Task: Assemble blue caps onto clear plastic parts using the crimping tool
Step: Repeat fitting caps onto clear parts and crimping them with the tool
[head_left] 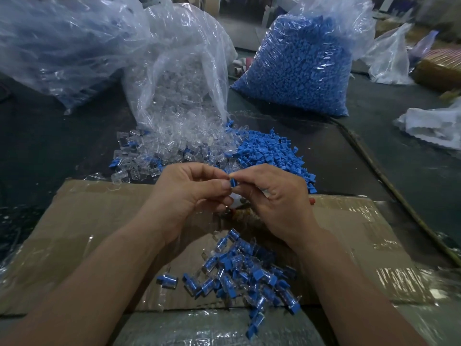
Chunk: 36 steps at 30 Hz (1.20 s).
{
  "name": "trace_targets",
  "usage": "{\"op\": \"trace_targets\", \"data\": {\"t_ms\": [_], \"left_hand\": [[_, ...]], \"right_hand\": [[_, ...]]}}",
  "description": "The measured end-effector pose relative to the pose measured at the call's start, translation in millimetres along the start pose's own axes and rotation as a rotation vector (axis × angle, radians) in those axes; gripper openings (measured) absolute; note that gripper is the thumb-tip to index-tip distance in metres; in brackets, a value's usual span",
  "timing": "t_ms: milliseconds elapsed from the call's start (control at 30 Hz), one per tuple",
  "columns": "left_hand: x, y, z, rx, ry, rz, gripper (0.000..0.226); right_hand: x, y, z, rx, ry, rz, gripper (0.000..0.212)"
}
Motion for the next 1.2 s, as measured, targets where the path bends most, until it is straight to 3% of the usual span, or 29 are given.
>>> {"op": "trace_targets", "data": {"t_ms": [433,733,900,1033,1200], "left_hand": [[3.0,0.7,-2.7,0.029,-0.003,0.037,0.010],[8.0,1.1,-3.4,0.018,-0.019,-0.006,0.020],[-0.3,-0.2,-0.4,-0.035,0.059,-0.065,0.012],[-1.0,-2.0,-0.4,-0.068,0.071,-0.087,0.008],[-2.7,-10.0,-1.1,-0.116,0.078,0.012,0.008]], "right_hand": [[5.1,-3.3,0.2,-0.039,-0.055,0.062,0.017],[6.9,-0.5,0.1,-0.028,-0.097,0.110,0.019],[5.6,1.8,1.0,-0.012,-0.087,0.090,0.018],[-0.4,5.1,-0.8,0.100,0.017,0.062,0.022],[-35.3,1.0,7.3,0.292,0.384,-0.010,0.031]]}}
Point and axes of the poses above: each hand's wrist, its own z-axis away from the middle knuckle, its own y-axis out of the palm, x = y × z, the point moved 8 cm from there along -z, towards the middle knuckle, and after that the axes turned 9 degrees about -y, right-handed, at the moved point
